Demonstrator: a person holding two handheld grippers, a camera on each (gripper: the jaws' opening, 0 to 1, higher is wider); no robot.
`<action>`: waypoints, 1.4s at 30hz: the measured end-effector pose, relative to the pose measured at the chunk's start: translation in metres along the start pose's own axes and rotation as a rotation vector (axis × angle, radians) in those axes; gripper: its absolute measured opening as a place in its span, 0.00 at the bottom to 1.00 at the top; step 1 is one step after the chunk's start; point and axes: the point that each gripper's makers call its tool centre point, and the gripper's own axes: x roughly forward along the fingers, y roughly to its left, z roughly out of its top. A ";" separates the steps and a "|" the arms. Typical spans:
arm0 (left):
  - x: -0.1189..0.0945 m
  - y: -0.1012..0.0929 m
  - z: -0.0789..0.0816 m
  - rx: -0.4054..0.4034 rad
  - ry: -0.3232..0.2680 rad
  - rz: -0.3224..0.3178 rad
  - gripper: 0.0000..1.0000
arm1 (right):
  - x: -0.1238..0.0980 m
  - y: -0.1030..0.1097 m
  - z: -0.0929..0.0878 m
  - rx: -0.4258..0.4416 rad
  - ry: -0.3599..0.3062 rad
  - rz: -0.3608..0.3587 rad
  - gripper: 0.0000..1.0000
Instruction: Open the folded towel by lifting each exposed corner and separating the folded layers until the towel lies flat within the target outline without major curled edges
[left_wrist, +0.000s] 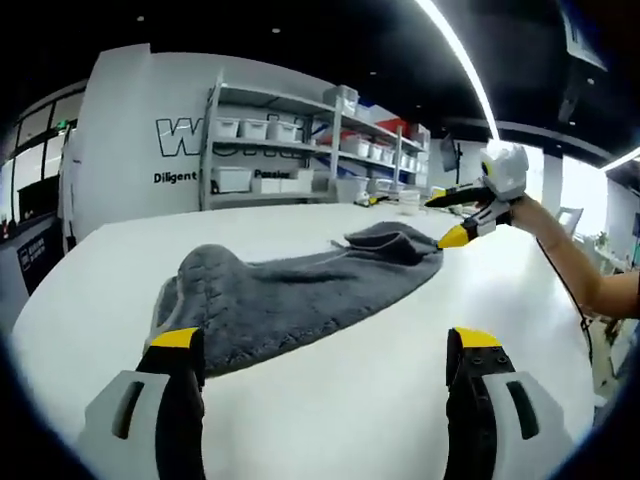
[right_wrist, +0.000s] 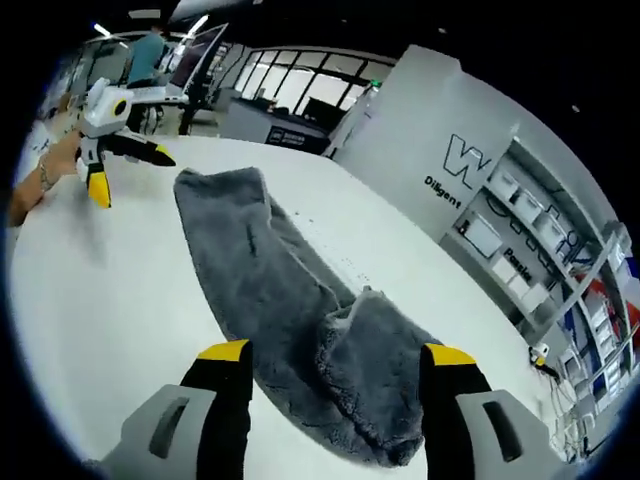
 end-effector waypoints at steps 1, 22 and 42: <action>0.000 -0.001 0.000 0.003 0.000 -0.001 0.99 | 0.003 -0.002 0.001 -0.005 0.006 -0.006 0.61; -0.002 0.000 0.002 -0.007 -0.007 -0.006 0.99 | 0.062 0.007 -0.009 -0.131 0.136 0.011 0.27; -0.003 0.000 0.000 -0.007 -0.004 -0.008 0.99 | 0.055 -0.022 -0.013 -0.153 0.107 -0.083 0.03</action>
